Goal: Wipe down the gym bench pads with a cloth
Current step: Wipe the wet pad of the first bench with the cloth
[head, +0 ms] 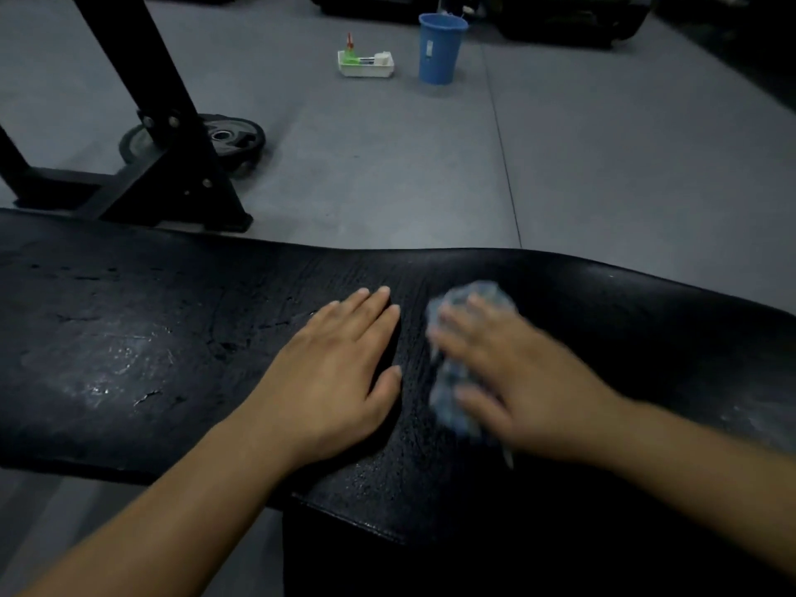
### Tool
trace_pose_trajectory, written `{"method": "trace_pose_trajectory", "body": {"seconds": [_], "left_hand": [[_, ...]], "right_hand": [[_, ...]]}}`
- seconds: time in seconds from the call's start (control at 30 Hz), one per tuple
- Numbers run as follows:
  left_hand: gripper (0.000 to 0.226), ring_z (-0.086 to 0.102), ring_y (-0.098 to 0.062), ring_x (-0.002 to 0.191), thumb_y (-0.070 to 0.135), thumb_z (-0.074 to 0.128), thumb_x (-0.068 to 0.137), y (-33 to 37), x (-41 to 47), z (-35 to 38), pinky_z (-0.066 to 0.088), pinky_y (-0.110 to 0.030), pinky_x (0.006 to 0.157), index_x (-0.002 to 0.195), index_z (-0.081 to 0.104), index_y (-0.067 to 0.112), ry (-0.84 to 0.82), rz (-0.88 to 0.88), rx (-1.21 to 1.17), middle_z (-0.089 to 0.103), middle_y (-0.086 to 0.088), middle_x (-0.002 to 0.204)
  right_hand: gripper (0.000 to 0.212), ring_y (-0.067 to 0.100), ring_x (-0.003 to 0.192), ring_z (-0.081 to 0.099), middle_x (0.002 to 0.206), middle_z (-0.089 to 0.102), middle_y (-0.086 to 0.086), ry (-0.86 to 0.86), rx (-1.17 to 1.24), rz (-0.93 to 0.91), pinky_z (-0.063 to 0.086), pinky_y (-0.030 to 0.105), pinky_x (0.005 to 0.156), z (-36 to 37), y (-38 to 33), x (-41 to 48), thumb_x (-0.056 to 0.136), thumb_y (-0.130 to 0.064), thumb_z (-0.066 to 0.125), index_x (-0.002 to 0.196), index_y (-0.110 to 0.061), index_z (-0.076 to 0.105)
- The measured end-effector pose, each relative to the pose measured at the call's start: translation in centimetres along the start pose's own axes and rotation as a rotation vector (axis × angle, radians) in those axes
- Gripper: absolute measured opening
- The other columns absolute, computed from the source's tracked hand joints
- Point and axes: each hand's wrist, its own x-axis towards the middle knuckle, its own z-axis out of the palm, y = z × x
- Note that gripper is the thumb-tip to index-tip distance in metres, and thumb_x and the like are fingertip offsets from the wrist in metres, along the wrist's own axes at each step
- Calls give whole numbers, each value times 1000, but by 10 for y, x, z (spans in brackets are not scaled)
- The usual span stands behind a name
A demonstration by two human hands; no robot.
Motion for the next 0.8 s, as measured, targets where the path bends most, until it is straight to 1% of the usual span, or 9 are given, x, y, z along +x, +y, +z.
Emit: {"method": "trace_pose_trajectory", "body": {"seconds": [0.07,0.13,0.23,0.3,0.43,0.5,0.67,0.73,0.8], "left_hand": [[83,-6,-9,153,58,4,85,11,6,2,-5,-28,123,161,12,24,-5,22,-34,-2,5,168],[83,-8,-9,153,57,2,85,23,14,5,-6,-28,123,161,10,24,-17,41,-38,-3,5,168],[83,-9,-11,153,57,2,85,38,24,12,-7,-31,123,160,7,24,-34,48,21,-5,4,168],[84,-7,-12,153,58,1,83,43,27,14,-7,-32,123,160,8,24,-21,28,34,-3,4,168],[86,-6,-13,154,56,-2,82,47,30,14,-6,-31,122,160,9,22,-25,6,35,-3,3,168],[85,-7,-14,154,55,-1,83,51,34,14,-4,-34,124,161,7,22,-27,-8,38,-4,2,168],[80,-6,-16,154,54,5,87,62,43,19,0,-40,125,160,7,22,-41,-34,71,-3,0,168],[83,-3,-18,154,55,3,85,63,43,19,2,-41,125,160,11,21,-41,-34,69,1,-1,168],[85,-3,-17,154,55,1,83,63,42,18,1,-41,125,160,12,21,-45,-24,67,0,-1,168]], "right_hand": [[62,27,151,20,162,28,7,-111,3,-269,17,43,123,1,-20,-39,98,-52,41,152,-21,39],[62,23,151,21,162,29,4,-108,-6,-320,20,40,123,-6,4,-36,98,-55,40,152,-23,40],[71,18,150,21,161,29,1,20,26,145,24,43,121,-12,57,8,90,-63,32,152,-28,37],[73,21,152,16,163,25,1,22,27,258,24,49,120,-4,59,9,89,-63,29,154,-30,32],[63,27,152,17,163,26,6,-62,11,-195,18,47,123,1,6,-63,98,-52,44,153,-23,37],[62,24,151,20,162,28,6,-90,34,-267,20,43,123,-5,25,-65,99,-53,43,151,-21,40],[71,21,151,19,163,26,1,41,44,304,17,38,123,-7,99,9,92,-62,28,154,-28,33],[68,25,151,18,163,26,2,49,37,374,15,41,123,-3,95,21,94,-59,28,154,-28,32],[70,30,150,20,162,28,6,53,41,294,20,48,122,-1,66,-4,92,-58,31,153,-24,35]]}}
